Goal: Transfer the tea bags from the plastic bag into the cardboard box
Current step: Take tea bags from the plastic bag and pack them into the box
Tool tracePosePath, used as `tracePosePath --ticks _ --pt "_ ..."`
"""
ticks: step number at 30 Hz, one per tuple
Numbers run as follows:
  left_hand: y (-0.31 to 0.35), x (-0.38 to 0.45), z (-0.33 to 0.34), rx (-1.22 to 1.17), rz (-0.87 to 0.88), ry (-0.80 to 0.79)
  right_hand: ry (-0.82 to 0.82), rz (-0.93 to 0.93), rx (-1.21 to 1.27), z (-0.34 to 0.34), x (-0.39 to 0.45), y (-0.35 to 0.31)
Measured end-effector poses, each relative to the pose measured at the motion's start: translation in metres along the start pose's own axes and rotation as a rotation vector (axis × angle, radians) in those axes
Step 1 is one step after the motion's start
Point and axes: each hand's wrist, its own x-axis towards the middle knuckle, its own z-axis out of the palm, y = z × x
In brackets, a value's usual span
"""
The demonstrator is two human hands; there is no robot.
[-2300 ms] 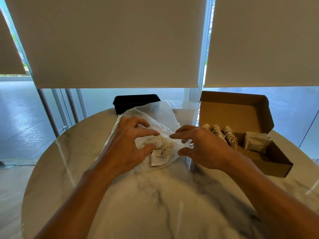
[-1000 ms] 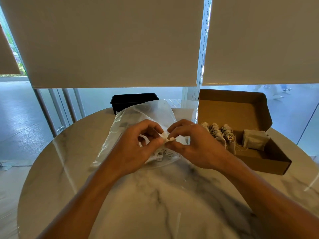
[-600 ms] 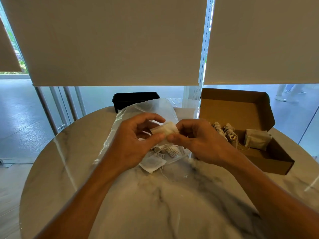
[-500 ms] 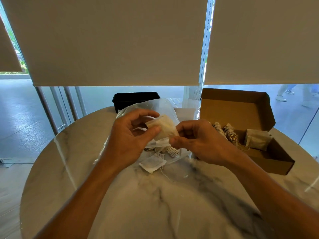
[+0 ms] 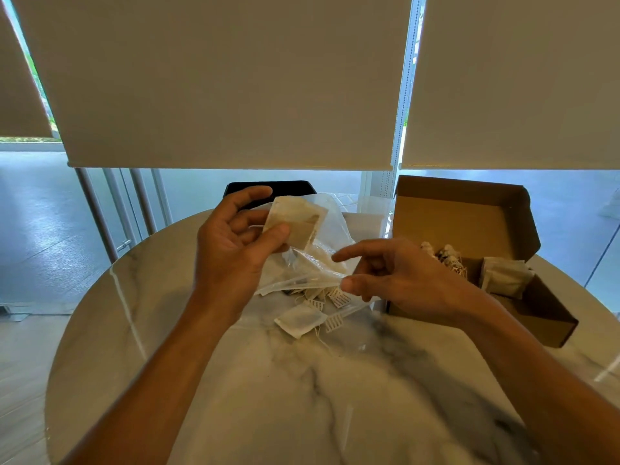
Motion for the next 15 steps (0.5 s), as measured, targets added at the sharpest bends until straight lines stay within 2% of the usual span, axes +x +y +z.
tracePosePath --ticks 6,8,12,15 --pt "0.002 -0.004 0.003 -0.079 -0.049 -0.167 0.068 -0.03 0.002 0.039 0.009 -0.005" --pt "0.002 -0.003 0.001 -0.12 -0.052 -0.169 0.068 -0.047 -0.009 0.038 0.009 -0.003" --pt "0.003 0.002 -0.005 -0.237 -0.082 -0.115 -0.012 0.038 -0.044 0.017 0.005 0.001" --pt "0.002 0.004 -0.007 -0.222 -0.078 -0.09 -0.018 0.07 -0.078 0.002 0.002 0.008"
